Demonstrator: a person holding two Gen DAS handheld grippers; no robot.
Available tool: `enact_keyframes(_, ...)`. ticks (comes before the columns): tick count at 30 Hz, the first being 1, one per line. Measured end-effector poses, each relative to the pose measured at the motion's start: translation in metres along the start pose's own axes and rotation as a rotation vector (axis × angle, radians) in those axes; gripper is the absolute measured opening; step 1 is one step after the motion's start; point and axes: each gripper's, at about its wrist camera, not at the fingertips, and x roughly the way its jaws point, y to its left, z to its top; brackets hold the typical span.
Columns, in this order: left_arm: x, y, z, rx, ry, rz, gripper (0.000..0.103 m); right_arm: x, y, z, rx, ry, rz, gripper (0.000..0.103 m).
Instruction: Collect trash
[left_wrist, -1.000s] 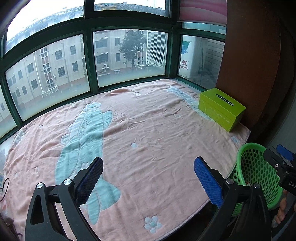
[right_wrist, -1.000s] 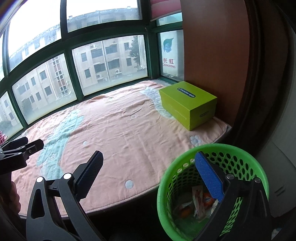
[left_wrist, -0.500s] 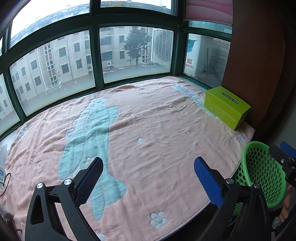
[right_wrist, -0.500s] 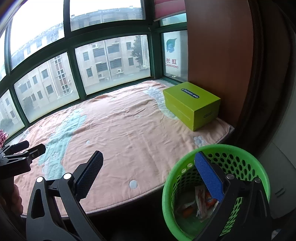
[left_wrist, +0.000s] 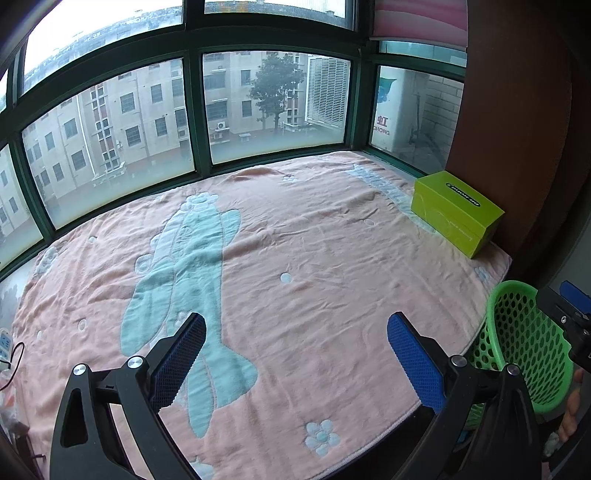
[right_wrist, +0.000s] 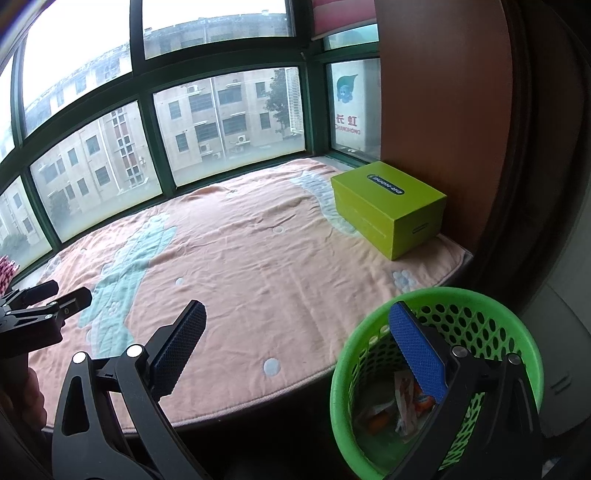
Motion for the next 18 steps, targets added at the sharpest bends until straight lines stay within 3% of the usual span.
enact_keyframes(18,0.0007,0.0053,-0.0023,-0.011,0.007,0.014,0.095,0.0018,0.0013,-0.0019,0.009,0.003,0.017,0.098)
